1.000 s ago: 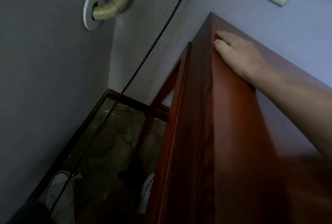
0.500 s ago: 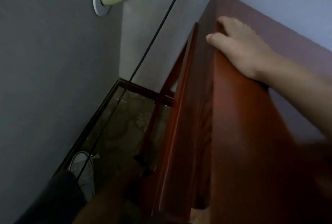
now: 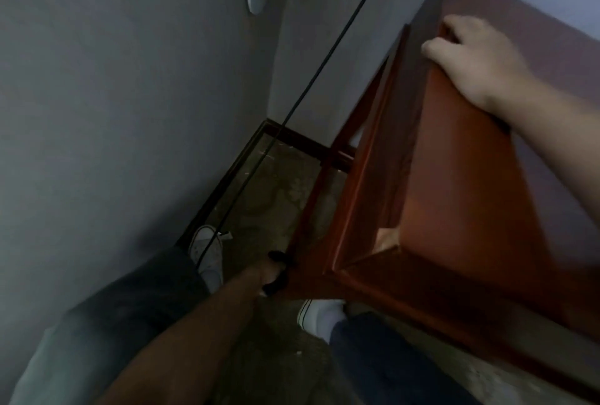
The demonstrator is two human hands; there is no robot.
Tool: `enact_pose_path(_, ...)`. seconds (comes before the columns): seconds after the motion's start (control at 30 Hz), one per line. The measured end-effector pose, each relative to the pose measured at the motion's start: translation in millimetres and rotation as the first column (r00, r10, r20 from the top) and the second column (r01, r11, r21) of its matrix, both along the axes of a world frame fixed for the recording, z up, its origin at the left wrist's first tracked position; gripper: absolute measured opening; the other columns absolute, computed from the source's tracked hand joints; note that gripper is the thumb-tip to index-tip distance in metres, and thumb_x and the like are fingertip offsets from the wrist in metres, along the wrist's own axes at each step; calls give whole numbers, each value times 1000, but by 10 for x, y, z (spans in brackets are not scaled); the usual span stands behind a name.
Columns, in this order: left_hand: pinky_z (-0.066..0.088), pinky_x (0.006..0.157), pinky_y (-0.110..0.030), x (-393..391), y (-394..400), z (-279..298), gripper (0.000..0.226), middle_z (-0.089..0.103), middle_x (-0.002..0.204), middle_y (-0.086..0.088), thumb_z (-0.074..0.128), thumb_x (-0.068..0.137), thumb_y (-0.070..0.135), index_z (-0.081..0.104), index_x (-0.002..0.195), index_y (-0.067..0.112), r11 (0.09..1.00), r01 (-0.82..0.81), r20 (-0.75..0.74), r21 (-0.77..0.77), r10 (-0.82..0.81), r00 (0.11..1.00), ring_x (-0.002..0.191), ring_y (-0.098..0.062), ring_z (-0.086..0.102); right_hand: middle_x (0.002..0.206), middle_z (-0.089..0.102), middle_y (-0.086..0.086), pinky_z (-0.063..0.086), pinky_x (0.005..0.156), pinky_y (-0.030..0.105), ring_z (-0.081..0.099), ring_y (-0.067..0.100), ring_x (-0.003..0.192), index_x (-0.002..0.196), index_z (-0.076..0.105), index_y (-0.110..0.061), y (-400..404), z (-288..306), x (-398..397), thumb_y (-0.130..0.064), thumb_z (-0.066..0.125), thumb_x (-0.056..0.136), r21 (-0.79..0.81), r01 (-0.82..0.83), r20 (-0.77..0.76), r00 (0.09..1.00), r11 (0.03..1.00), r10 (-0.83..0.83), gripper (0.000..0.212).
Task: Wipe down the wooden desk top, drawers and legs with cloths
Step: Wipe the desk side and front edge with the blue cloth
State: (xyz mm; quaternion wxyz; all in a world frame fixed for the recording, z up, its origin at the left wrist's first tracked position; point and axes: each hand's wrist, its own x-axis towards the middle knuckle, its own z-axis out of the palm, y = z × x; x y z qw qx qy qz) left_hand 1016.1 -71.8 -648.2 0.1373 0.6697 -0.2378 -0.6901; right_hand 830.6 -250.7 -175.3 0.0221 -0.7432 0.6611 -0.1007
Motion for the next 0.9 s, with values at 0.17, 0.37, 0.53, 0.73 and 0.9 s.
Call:
enact_pose_path(0.17, 52, 79, -33, -89, 499, 1850, 35, 73, 109, -13, 56, 103, 37, 68, 118, 8, 945, -276, -35, -173, 274, 961, 98, -28, 68, 158, 42, 9, 33, 116, 45, 37, 30, 145, 150, 45, -16, 302, 11, 19, -60, 32, 96, 10, 23, -2, 1000, 1000, -23, 71)
enact_pose_path(0.37, 49, 106, -49, -277, 1027, 2823, 61, 76, 116, 0, 64, 77, 59, 69, 126, 22, 669, -640, -339, -377, 544, 768, 113, -21, 69, 163, 34, 6, 25, 120, 39, 27, 23, 151, 153, 42, -16, 1044, -80, 95, -53, 34, 103, 1, -65, -36, 997, 998, 65, 63)
enact_pose_path(0.53, 49, 94, -39, -683, 1365, 3655, 18, 71, 103, 0, 58, 99, 26, 68, 109, 16, 462, -679, -345, -570, 615, 709, 103, -19, 66, 165, 33, 0, 20, 123, 34, 24, 18, 153, 150, 49, -24, 1986, -101, 55, -44, 47, 102, 14, -142, 197, 971, 990, 136, 53)
enact_pose_path(0.73, 43, 102, -21, -1200, 1917, 3926, 29, 57, 127, 5, 66, 97, 16, 63, 126, 13, 223, -200, -41, -954, 564, 825, 118, -3, 55, 113, 68, -8, 41, 89, 21, 59, 12, 103, 106, 72, -21, 3511, -226, -185, -18, 60, 91, -328, -17, 546, 813, 945, 204, 19)
enact_pose_path(0.9, 47, 102, -24, -1538, 2079, 4073, 29, 41, 119, 13, 69, 97, 23, 58, 124, 19, 266, 266, 260, -926, -60, 964, 113, 1, 45, 108, 57, -11, 39, 84, 29, 56, 3, 93, 126, 45, -30, 3880, -521, -597, -31, 42, 109, 210, 251, 902, 324, 945, -286, 18)
